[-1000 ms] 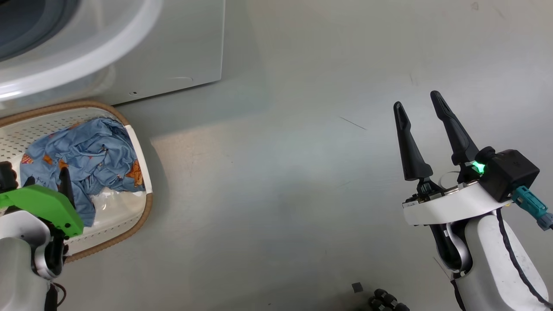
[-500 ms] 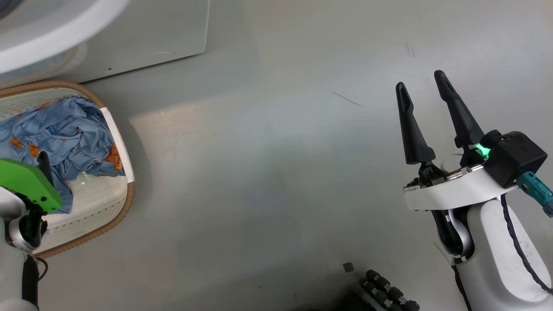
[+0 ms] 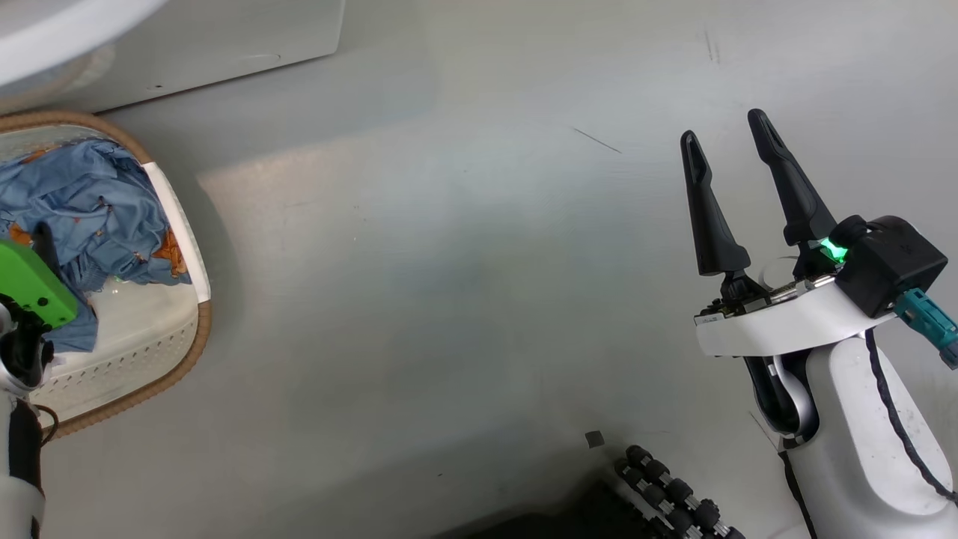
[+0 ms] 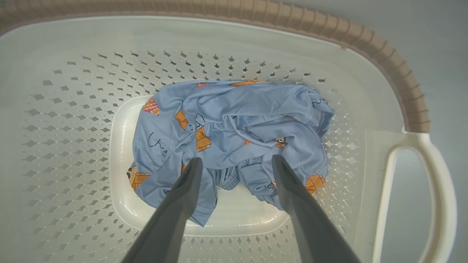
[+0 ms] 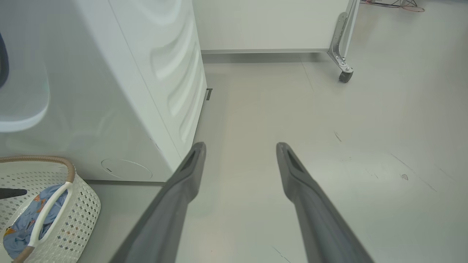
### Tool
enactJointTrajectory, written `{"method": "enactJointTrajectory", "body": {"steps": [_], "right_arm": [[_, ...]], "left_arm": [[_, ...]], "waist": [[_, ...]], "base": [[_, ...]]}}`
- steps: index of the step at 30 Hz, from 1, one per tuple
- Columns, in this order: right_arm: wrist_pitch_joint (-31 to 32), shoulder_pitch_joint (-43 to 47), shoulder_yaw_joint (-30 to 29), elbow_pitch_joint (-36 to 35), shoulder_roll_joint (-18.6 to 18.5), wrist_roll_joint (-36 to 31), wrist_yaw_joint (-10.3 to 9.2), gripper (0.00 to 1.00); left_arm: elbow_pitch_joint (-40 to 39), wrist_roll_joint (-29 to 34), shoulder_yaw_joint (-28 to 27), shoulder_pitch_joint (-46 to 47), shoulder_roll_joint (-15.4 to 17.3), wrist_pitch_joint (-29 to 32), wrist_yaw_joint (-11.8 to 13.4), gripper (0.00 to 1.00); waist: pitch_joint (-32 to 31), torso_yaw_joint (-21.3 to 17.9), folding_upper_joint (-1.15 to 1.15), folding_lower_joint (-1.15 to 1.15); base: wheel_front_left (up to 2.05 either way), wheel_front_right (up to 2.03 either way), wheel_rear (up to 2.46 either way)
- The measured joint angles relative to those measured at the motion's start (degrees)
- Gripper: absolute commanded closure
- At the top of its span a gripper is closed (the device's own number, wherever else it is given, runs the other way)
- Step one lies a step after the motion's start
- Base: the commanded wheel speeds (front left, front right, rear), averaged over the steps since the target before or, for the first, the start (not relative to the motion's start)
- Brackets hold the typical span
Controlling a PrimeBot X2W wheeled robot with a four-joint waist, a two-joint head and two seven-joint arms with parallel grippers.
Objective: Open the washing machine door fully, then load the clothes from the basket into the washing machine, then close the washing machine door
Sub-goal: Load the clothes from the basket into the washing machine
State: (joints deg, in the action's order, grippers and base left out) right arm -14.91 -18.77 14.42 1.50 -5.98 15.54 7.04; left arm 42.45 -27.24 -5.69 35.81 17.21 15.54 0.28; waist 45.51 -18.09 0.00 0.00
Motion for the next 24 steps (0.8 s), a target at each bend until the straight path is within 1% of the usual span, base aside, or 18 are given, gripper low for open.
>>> {"method": "enactJointTrajectory", "body": {"steps": [9,18,24], "right_arm": [[0.00,-1.65,0.73,-0.34,0.19,0.00,0.00,0.00],[0.00,-1.94,0.27,-0.43,0.34,0.00,0.00,0.00],[0.00,-1.97,0.22,-0.97,0.29,-0.02,0.00,0.00]], "left_arm": [[1.59,0.15,0.08,3.46,0.76,-1.01,-0.58,0.00],[3.53,0.15,0.19,6.02,1.58,-1.07,-0.87,0.00],[4.48,0.66,0.71,8.08,2.01,-1.24,-1.67,0.00]], "waist": [[3.40,0.03,0.00,0.00],[6.16,-0.56,0.00,0.00],[7.92,-0.81,0.00,0.00]], "base": [[0.00,0.00,0.00],[0.00,0.00,0.00],[0.00,0.00,0.00]]}}
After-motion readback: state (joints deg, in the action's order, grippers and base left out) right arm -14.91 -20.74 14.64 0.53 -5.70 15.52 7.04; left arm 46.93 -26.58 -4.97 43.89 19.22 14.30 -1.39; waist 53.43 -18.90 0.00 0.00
